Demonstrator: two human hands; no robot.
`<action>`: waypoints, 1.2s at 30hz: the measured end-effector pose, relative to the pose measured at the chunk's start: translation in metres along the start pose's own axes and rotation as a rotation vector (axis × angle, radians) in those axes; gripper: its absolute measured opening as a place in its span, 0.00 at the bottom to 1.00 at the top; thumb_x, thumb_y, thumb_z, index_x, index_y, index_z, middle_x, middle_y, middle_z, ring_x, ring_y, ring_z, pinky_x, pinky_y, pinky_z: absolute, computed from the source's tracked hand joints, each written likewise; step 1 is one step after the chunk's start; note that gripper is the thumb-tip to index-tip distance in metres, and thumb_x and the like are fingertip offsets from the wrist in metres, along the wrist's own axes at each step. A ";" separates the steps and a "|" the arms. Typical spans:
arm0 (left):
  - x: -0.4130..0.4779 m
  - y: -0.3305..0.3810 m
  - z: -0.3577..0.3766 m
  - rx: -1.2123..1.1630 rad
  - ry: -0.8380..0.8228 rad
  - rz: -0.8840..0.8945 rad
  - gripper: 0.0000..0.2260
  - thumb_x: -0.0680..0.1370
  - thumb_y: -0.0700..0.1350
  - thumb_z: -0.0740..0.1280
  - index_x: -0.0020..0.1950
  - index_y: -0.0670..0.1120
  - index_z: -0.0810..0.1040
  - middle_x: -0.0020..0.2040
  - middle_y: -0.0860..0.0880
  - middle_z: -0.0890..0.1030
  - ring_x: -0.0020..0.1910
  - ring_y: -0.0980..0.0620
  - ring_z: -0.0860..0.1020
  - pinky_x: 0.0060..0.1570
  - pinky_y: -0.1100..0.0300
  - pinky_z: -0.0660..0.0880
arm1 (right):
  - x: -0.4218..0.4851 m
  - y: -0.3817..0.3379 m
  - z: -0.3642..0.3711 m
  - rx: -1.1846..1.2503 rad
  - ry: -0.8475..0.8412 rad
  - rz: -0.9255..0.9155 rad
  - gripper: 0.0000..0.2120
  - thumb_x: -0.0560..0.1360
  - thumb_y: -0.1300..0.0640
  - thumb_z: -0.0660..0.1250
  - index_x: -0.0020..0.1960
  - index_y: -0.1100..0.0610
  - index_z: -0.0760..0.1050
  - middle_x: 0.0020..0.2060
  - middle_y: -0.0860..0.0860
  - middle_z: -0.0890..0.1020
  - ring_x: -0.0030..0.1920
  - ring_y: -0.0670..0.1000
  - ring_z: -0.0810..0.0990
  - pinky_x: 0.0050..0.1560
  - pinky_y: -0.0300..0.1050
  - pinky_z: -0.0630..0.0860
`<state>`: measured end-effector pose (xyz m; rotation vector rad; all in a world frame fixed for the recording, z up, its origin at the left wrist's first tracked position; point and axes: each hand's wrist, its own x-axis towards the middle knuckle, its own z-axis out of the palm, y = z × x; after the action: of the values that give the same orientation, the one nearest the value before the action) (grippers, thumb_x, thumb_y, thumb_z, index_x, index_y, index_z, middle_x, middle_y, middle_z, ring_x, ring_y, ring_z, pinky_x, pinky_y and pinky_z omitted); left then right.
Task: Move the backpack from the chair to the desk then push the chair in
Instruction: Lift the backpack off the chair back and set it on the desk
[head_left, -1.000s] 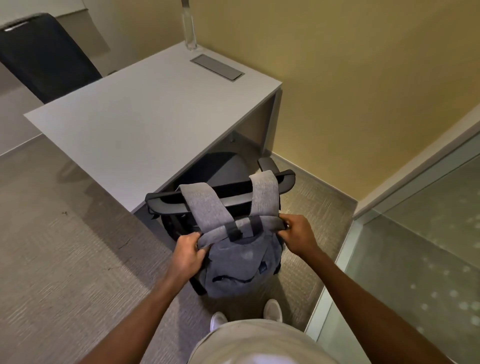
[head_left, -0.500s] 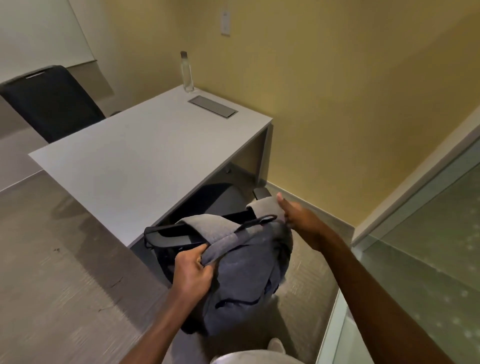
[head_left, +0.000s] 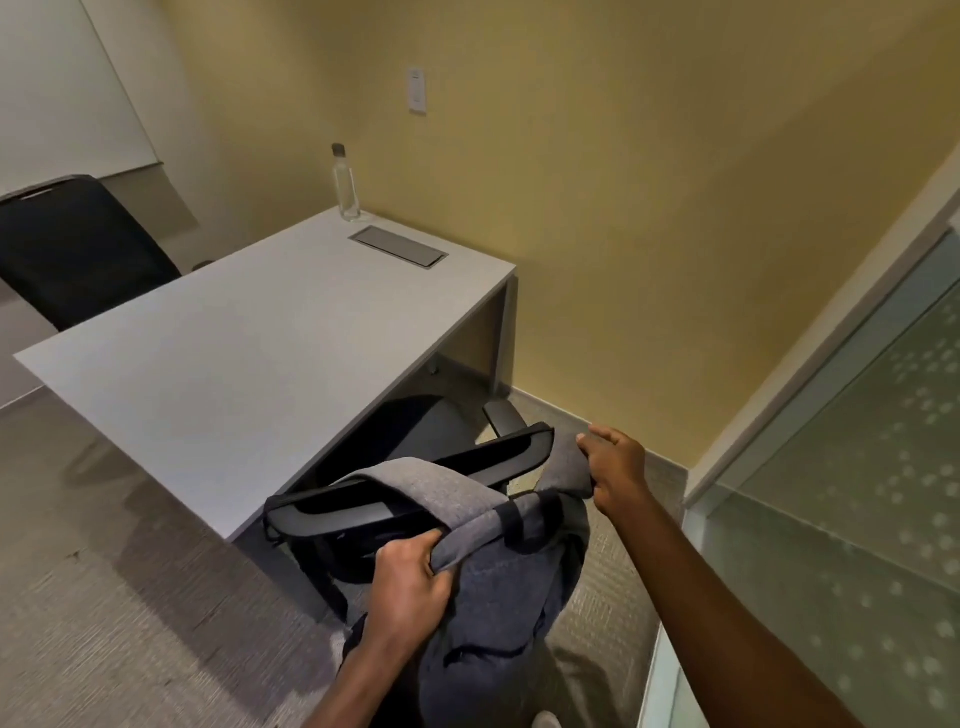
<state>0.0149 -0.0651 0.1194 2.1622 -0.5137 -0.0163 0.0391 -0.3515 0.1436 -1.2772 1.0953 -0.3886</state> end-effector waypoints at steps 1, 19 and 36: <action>-0.003 -0.002 0.002 -0.002 -0.006 -0.007 0.25 0.69 0.33 0.72 0.29 0.60 0.67 0.23 0.59 0.72 0.26 0.57 0.75 0.27 0.71 0.64 | -0.002 0.007 -0.005 -0.030 0.011 0.019 0.17 0.78 0.67 0.74 0.66 0.66 0.80 0.62 0.67 0.83 0.61 0.65 0.83 0.66 0.64 0.81; -0.042 -0.029 -0.014 0.001 -0.049 0.004 0.07 0.70 0.42 0.68 0.32 0.45 0.77 0.26 0.51 0.77 0.25 0.53 0.77 0.28 0.51 0.70 | -0.086 0.021 0.019 -1.010 -0.251 -0.607 0.10 0.82 0.54 0.67 0.47 0.55 0.85 0.37 0.52 0.84 0.37 0.50 0.80 0.41 0.43 0.73; -0.066 -0.057 -0.046 -0.006 0.041 -0.069 0.08 0.69 0.41 0.69 0.30 0.44 0.76 0.25 0.55 0.76 0.25 0.61 0.74 0.27 0.64 0.66 | -0.155 0.058 0.150 -0.563 -0.679 -0.605 0.12 0.77 0.62 0.76 0.60 0.60 0.86 0.53 0.54 0.90 0.42 0.36 0.83 0.46 0.23 0.77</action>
<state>-0.0157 0.0243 0.0914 2.1686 -0.4153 -0.0115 0.0692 -0.1304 0.1440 -2.0481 0.2129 -0.0559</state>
